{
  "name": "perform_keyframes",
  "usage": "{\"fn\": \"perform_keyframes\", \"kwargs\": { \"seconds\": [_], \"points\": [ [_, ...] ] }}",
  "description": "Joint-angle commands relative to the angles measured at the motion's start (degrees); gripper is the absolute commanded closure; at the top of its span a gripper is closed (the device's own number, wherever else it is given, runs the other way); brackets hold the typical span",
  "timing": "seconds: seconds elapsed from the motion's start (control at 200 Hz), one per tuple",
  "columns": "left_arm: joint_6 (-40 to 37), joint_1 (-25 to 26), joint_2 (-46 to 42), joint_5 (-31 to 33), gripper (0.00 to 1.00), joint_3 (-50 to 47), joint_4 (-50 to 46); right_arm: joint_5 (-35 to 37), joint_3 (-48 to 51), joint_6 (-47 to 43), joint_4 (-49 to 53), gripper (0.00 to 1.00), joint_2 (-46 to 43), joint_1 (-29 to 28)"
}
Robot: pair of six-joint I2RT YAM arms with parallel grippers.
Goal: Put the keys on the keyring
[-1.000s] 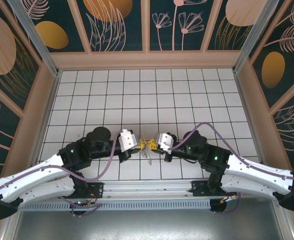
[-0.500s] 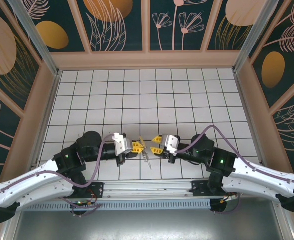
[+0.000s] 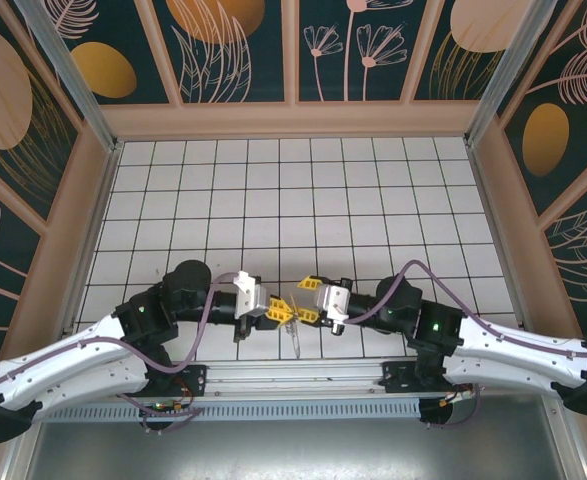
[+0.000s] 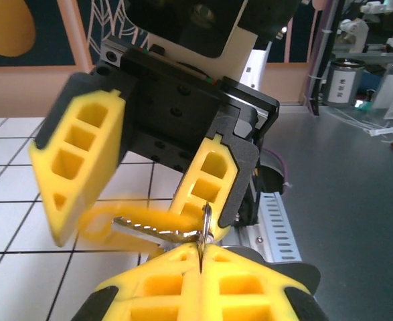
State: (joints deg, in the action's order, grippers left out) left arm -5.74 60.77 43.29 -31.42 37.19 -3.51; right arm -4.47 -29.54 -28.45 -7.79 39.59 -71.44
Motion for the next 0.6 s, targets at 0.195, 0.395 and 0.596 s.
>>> {"fn": "perform_keyframes", "kwargs": {
  "seconds": [0.195, 0.395, 0.596],
  "points": [
    [2.64, 0.22, 1.65, -2.93, 1.00, 2.26, 4.21, -4.19, 3.32, -1.92, -6.38, 0.48, -4.99, -1.26],
    [3.14, 0.22, 3.20, -2.45, 1.00, 2.84, 4.82, -4.10, 3.96, -2.32, -6.36, 0.46, -6.89, -1.73],
    [3.58, 0.22, 3.88, -2.96, 1.00, 3.43, 5.00, 0.81, 3.94, -3.37, -6.39, 0.45, -7.62, -3.58]
  ]
}}
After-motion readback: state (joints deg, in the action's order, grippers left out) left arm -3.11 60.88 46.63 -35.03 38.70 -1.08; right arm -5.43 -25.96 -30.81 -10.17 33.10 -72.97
